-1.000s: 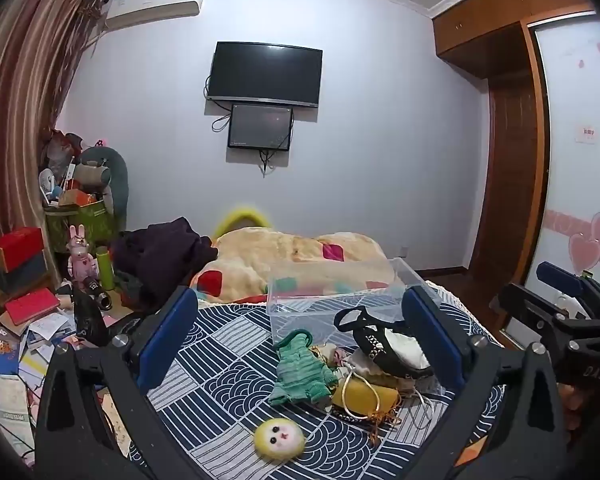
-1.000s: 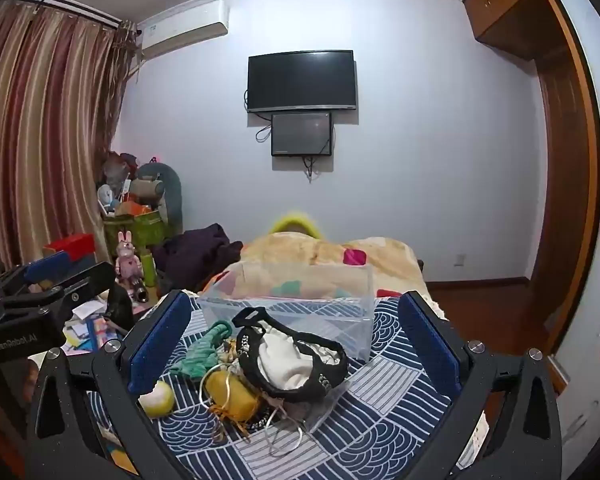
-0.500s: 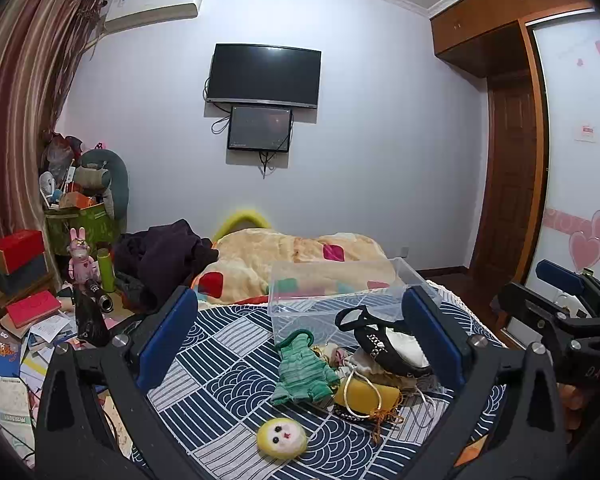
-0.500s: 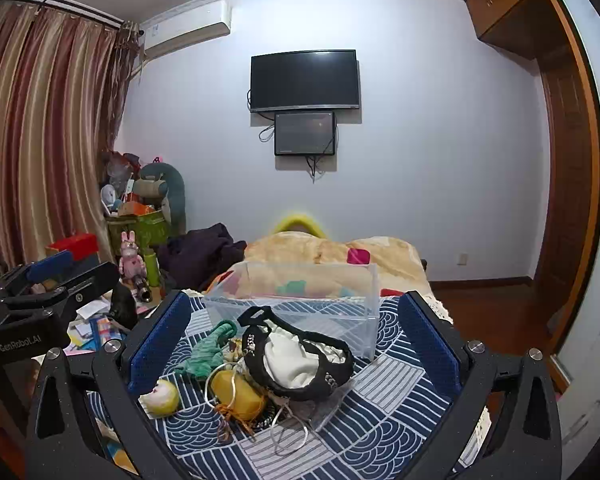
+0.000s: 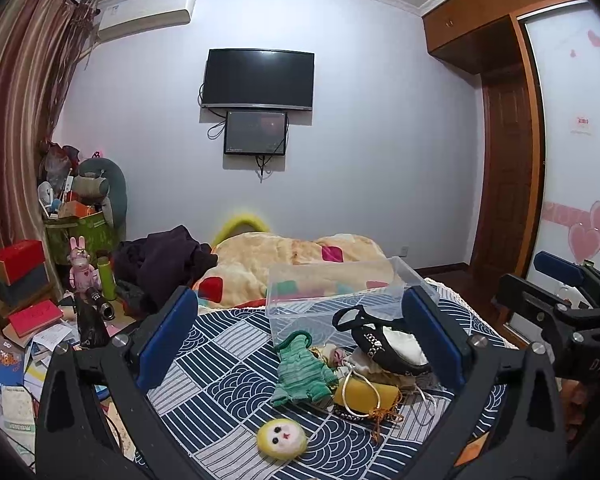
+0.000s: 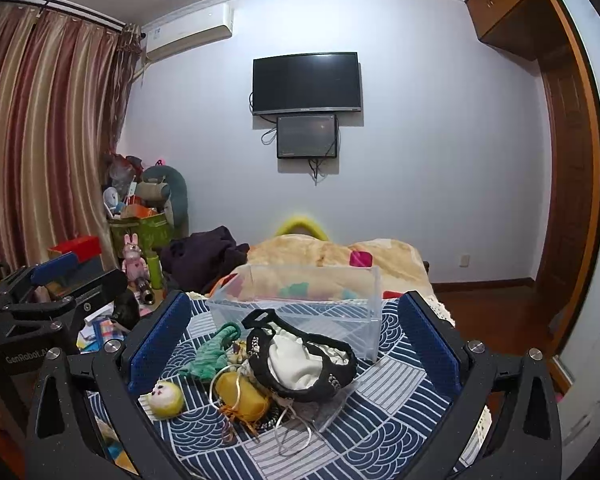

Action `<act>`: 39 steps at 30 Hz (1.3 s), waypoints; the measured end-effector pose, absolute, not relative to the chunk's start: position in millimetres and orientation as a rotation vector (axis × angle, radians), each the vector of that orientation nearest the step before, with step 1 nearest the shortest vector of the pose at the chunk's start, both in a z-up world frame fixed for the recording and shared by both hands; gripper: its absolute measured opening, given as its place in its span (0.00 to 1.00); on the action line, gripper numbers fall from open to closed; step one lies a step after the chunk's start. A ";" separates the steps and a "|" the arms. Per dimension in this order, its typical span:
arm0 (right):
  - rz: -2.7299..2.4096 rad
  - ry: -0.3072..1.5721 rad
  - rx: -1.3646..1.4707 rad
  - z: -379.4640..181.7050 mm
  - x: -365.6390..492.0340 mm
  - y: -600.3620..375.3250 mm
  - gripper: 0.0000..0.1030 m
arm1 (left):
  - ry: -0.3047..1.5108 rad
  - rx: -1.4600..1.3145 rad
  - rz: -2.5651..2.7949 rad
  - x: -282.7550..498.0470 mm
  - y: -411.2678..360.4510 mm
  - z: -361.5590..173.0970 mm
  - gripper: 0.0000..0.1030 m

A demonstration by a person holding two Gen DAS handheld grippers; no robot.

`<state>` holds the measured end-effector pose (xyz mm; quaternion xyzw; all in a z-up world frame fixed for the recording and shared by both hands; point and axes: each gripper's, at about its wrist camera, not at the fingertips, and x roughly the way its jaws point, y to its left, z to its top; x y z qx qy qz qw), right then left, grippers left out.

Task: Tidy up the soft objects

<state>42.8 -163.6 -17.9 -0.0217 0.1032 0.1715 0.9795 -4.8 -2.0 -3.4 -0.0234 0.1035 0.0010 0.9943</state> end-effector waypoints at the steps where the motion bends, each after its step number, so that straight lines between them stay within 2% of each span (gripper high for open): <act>1: 0.345 0.208 -0.044 -17.9 42.7 -163.5 1.00 | 0.208 -0.046 0.000 -4.9 -2.2 -3.3 1.00; 39: 0.344 0.205 -0.042 -13.3 39.4 -162.4 1.00 | 0.198 -0.035 -0.008 -6.7 -5.1 -3.4 1.00</act>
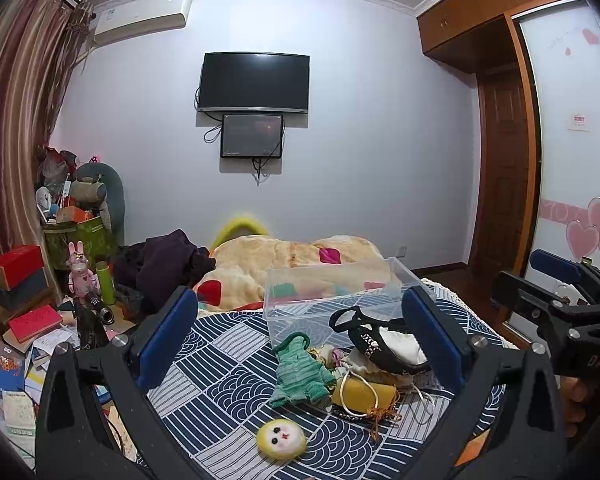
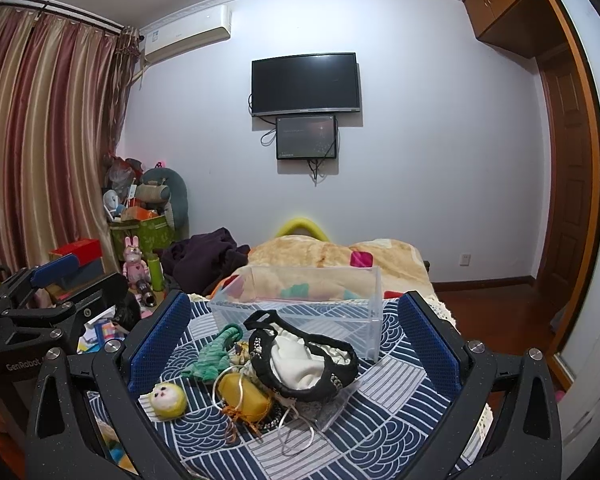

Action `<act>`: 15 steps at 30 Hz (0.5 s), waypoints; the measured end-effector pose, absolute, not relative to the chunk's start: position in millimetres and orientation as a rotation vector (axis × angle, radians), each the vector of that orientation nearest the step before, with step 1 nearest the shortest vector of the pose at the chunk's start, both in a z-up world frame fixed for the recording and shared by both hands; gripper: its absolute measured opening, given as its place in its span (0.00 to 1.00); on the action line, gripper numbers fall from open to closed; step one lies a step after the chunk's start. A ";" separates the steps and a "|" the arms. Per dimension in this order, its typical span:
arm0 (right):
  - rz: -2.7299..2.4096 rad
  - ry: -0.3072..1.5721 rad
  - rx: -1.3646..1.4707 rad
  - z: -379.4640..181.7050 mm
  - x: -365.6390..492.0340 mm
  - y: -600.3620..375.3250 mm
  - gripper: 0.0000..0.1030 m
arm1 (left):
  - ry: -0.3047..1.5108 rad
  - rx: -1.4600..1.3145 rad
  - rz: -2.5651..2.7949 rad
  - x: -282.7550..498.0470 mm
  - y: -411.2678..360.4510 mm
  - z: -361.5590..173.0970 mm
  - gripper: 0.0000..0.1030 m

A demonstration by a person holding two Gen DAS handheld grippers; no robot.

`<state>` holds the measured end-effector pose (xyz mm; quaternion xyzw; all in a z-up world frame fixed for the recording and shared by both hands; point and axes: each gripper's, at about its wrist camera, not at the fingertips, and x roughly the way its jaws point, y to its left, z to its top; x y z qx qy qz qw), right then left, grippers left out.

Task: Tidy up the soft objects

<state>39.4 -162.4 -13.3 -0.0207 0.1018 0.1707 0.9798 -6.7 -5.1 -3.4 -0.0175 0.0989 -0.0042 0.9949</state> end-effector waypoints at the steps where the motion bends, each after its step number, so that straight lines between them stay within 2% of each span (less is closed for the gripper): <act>1: 0.344 0.204 -0.042 -13.2 39.0 -162.1 1.00 | 0.198 -0.035 -0.010 -6.7 -5.3 -3.4 1.00; 15: 0.359 0.254 -0.034 -23.5 51.3 -162.3 1.00 | 0.222 -0.021 0.022 -0.9 -2.5 -11.6 1.00</act>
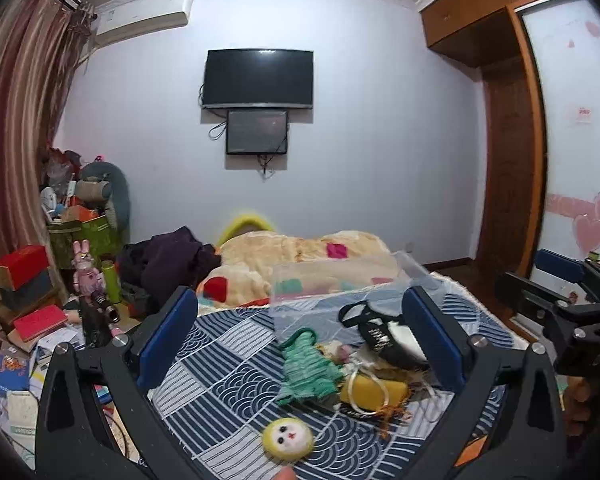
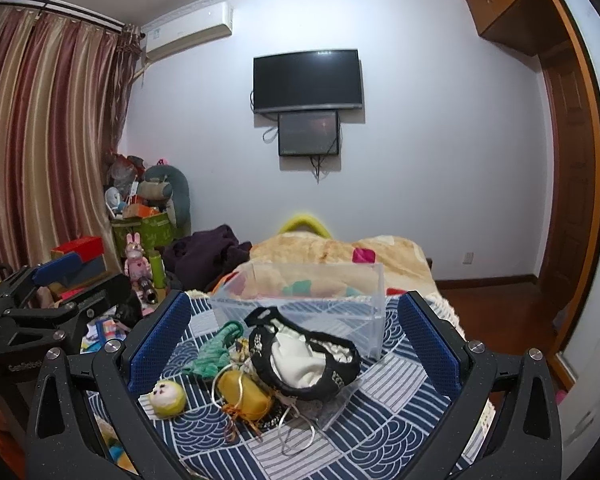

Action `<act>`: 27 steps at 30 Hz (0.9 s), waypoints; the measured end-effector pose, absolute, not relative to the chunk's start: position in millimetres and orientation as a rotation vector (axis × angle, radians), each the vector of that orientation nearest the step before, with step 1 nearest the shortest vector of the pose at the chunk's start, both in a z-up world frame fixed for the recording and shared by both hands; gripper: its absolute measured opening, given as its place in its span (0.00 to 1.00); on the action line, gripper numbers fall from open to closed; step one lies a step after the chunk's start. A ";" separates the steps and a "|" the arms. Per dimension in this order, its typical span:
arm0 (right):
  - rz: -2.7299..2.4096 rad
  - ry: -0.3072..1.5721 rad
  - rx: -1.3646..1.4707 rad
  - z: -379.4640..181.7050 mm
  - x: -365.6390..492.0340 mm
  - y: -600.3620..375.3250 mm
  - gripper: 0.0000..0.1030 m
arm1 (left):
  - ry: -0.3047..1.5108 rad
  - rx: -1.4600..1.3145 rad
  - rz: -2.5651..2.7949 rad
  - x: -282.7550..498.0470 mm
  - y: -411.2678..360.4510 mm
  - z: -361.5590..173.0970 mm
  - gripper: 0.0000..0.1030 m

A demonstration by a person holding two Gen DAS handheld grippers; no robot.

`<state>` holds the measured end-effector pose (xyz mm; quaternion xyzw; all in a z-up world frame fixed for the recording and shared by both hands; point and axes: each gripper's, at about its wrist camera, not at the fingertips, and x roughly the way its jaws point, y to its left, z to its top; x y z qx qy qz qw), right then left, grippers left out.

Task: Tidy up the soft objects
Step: 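Grasp the yellow felt doll head with the left tool while the right tool grasps the black bra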

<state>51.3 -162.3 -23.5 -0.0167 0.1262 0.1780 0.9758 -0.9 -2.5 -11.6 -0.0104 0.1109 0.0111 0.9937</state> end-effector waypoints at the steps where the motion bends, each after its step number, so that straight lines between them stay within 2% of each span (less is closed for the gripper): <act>1: 0.362 0.273 -0.031 -26.0 54.7 -162.5 1.00 | 0.243 -0.020 0.019 3.0 -0.6 -15.5 1.00; 9: 0.376 0.405 -0.048 -61.0 75.2 -166.1 1.00 | 0.489 -0.067 -0.041 35.5 21.8 -71.6 0.98; 11: 0.390 0.439 -0.051 -68.7 79.8 -166.8 0.98 | 0.538 -0.079 -0.047 38.5 25.1 -85.6 0.87; 13: 0.392 0.471 -0.054 -75.9 85.0 -166.5 0.93 | 0.604 -0.094 -0.060 44.3 26.7 -102.5 0.81; 18: 0.379 0.548 -0.044 -90.1 103.6 -165.5 0.86 | 0.696 -0.131 -0.100 52.3 26.4 -132.5 0.77; 21: 0.399 0.585 -0.042 -93.7 115.9 -163.1 0.79 | 0.748 -0.142 -0.112 61.0 23.9 -146.1 0.65; 23: 0.404 0.601 -0.046 -96.9 122.4 -160.4 0.74 | 0.775 -0.159 -0.124 64.7 24.6 -152.7 0.48; 24: 0.401 0.607 -0.047 -98.5 125.0 -159.5 0.71 | 0.785 -0.171 -0.131 66.0 25.5 -154.9 0.44; 27: 0.413 0.614 -0.032 -99.7 129.0 -160.2 0.59 | 0.773 -0.207 -0.139 63.9 30.2 -153.2 0.44</act>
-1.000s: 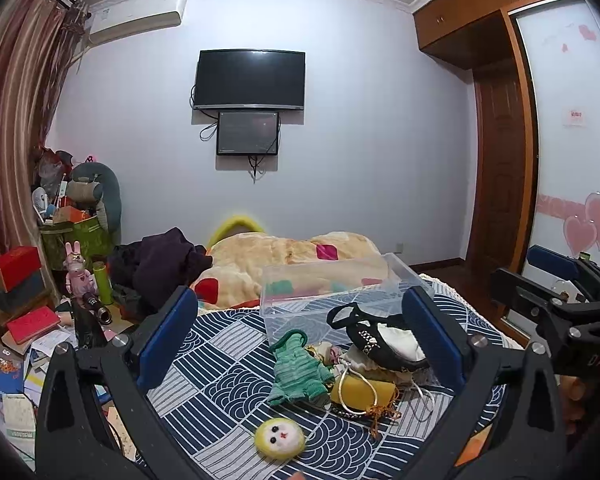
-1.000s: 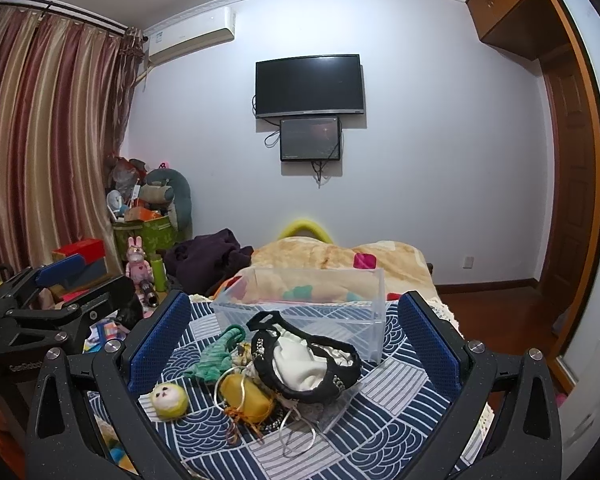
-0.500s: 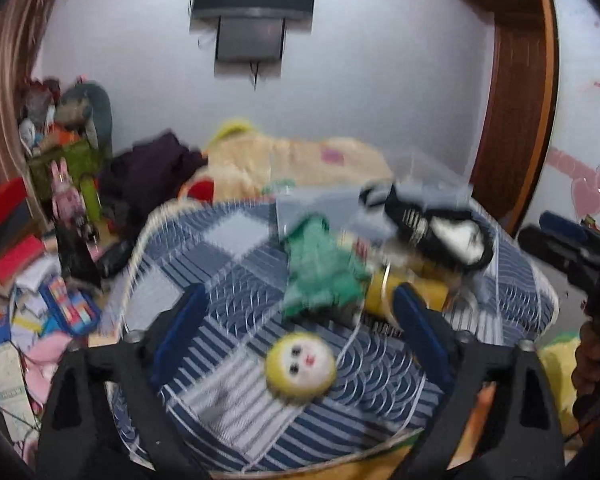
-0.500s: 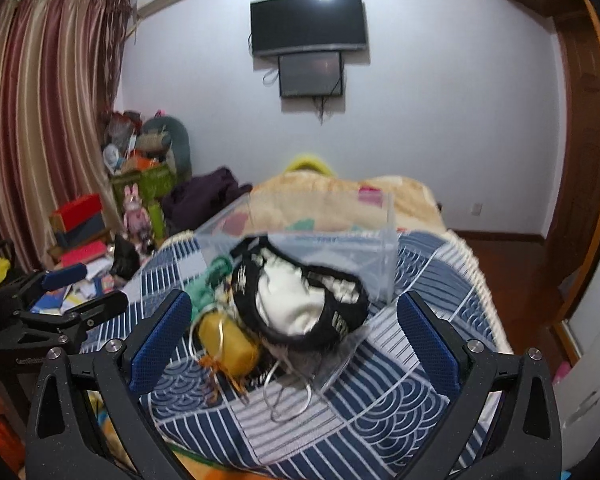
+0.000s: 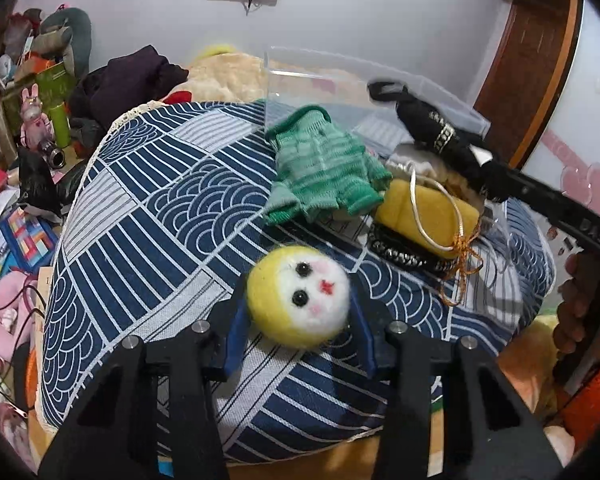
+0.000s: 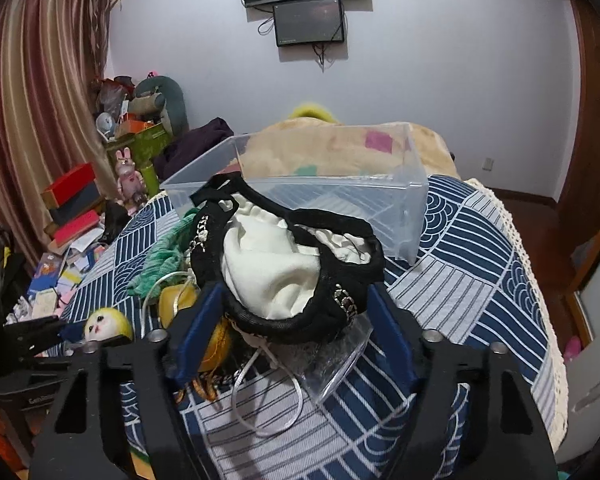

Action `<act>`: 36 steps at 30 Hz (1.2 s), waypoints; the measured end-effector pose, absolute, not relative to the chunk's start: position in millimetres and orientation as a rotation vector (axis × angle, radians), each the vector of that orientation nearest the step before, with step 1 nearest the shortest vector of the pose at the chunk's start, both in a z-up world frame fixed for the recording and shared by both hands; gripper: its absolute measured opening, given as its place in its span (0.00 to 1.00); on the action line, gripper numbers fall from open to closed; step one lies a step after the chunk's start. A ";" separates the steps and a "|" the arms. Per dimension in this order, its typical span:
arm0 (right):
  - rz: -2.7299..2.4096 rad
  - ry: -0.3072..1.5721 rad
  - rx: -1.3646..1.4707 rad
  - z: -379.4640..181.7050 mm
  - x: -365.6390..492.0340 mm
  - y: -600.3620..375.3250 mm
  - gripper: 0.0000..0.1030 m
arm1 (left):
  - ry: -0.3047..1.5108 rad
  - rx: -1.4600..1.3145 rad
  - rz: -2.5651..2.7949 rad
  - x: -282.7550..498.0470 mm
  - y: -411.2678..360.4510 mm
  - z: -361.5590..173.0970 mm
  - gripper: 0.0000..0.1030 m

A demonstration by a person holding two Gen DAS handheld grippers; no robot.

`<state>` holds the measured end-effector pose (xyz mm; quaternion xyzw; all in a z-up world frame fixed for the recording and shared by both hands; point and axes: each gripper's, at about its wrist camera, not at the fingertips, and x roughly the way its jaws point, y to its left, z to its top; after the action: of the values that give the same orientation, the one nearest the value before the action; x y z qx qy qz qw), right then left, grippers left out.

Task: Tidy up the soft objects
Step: 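Grasp the yellow felt doll head with the left tool while the right tool grasps the black bra, then drop the doll head into the clear box with the left tool while the right tool drops the bra in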

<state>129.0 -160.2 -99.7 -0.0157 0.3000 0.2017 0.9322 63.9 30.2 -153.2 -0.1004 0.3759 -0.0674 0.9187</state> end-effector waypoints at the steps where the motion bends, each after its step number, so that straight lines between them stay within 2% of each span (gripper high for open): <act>1: 0.421 0.616 -0.029 -99.7 129.5 -161.2 0.54 | 0.761 -0.211 -0.135 62.5 31.4 -150.7 0.44; 2: 0.428 0.619 -0.032 -99.3 128.6 -161.7 0.51 | 0.741 -0.215 -0.128 59.9 33.8 -146.1 0.44; 3: 0.426 0.617 -0.037 -98.5 128.7 -162.6 0.38 | 0.728 -0.217 -0.125 58.2 35.3 -142.6 0.44; 4: 0.421 0.615 -0.041 -98.4 128.2 -164.2 0.30 | 0.711 -0.222 -0.120 55.8 37.6 -137.7 0.44; 10: 0.421 0.613 0.003 -93.3 126.9 -174.7 0.17 | 0.632 -0.222 -0.091 49.7 50.3 -107.7 0.44; 27: 0.387 0.363 -0.064 -21.7 126.7 -171.0 0.13 | 0.457 -0.152 -0.124 84.8 50.7 -39.9 0.44; 36: 0.383 0.264 -0.090 8.7 159.9 -148.9 0.12 | 0.498 -0.140 -0.169 141.0 47.3 -28.4 0.44</act>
<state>159.9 -148.9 8.7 -0.0444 0.1309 0.1899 0.9720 141.0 47.3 -28.4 -0.0691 0.2458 -0.0833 0.9633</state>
